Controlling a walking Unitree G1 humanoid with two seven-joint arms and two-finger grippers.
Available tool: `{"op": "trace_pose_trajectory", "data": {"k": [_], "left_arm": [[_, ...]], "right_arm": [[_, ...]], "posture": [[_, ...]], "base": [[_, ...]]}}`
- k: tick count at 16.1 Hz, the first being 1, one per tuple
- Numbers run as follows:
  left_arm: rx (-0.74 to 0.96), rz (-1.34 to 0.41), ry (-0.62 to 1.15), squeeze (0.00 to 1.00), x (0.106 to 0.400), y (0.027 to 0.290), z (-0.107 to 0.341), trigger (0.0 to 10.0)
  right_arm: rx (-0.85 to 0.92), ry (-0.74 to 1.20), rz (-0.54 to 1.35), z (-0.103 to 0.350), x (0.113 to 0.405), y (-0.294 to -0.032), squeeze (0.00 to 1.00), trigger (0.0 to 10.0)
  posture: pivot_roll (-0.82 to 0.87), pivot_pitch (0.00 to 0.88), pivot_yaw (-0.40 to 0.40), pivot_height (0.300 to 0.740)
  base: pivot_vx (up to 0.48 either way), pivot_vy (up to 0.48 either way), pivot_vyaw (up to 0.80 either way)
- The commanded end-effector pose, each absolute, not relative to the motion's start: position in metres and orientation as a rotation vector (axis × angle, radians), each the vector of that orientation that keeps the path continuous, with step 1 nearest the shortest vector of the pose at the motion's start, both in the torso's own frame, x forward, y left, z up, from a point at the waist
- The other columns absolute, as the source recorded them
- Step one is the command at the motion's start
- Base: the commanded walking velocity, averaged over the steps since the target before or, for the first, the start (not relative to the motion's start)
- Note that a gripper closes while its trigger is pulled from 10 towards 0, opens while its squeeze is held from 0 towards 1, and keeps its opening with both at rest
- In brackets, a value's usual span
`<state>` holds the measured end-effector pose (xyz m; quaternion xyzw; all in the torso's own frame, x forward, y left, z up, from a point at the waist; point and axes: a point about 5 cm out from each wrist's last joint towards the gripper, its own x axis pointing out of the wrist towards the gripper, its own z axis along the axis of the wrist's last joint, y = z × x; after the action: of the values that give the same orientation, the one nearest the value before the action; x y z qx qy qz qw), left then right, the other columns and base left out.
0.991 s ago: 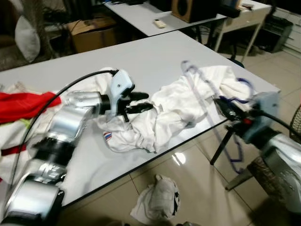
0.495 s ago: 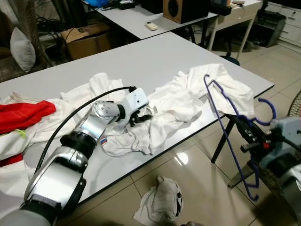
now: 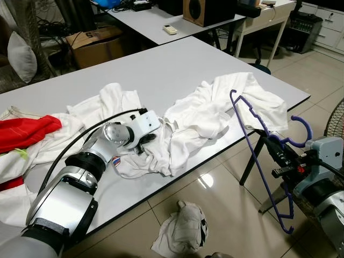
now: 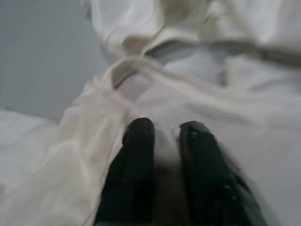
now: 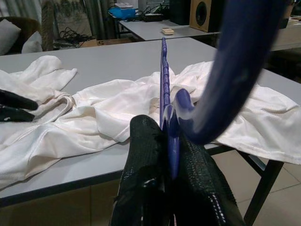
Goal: Hang hanger
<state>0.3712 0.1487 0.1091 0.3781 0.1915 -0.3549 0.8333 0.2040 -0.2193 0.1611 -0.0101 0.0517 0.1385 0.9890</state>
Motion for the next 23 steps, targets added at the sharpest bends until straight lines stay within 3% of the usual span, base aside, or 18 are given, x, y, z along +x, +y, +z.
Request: {"op": "trace_pose_trajectory", "data": {"k": [1, 3, 9, 12, 14, 17, 21, 23], "left_arm": [[0.848, -0.716, 0.401, 0.0, 0.375, 0.155, 0.116, 0.0], [0.935, -0.647, 0.415, 0.0, 0.378, 0.166, 0.116, 0.0], [0.982, -0.599, 0.424, 0.0, 0.378, 0.175, 0.114, 0.0], [0.767, -0.566, 0.336, 0.0, 0.384, 0.171, 0.129, 0.0], [0.441, -0.487, 0.168, 0.0, 0.397, 0.17, 0.168, 0.0], [0.158, -0.417, -0.141, 0.0, 0.41, 0.184, 0.249, 0.0], [0.113, -0.431, -0.347, 0.0, 0.406, 0.202, 0.317, 0.0], [0.199, -0.423, -0.396, 0.0, 0.402, 0.206, 0.338, 0.0]], "right_arm": [[-0.016, 0.098, 0.299, 0.164, 0.203, -0.216, 0.0, 10.0], [-0.013, 0.103, 0.31, 0.163, 0.204, -0.214, 0.0, 10.0], [-0.013, 0.105, 0.324, 0.163, 0.205, -0.212, 0.0, 10.0], [-0.008, 0.101, 0.332, 0.163, 0.207, -0.21, 0.0, 10.0], [0.003, 0.085, 0.36, 0.164, 0.21, -0.206, 0.0, 10.0], [0.035, 0.044, 0.509, 0.169, 0.211, -0.186, 0.0, 10.0], [0.076, 0.022, 0.683, 0.172, 0.208, -0.161, 0.0, 10.0], [0.118, -0.01, 0.765, 0.176, 0.207, -0.149, 0.0, 10.0]], "posture": [[-0.27, 0.0, 0.059, 0.74], [-0.27, 0.0, 0.058, 0.74], [-0.26, 0.0, 0.053, 0.74], [-0.26, 0.0, 0.048, 0.74], [-0.24, 0.0, 0.04, 0.74], [-0.21, 0.0, 0.038, 0.74], [-0.17, 0.0, 0.038, 0.74], [-0.15, 0.0, 0.04, 0.74]], "base": [[0.0, 0.0, 0.0], [0.0, 0.0, 0.0], [0.0, 0.0, 0.0], [0.0, 0.0, 0.0], [0.0, 0.0, 0.0], [0.0, 0.0, 0.0], [0.0, 0.0, 0.0], [0.0, 0.0, 0.0]]}}
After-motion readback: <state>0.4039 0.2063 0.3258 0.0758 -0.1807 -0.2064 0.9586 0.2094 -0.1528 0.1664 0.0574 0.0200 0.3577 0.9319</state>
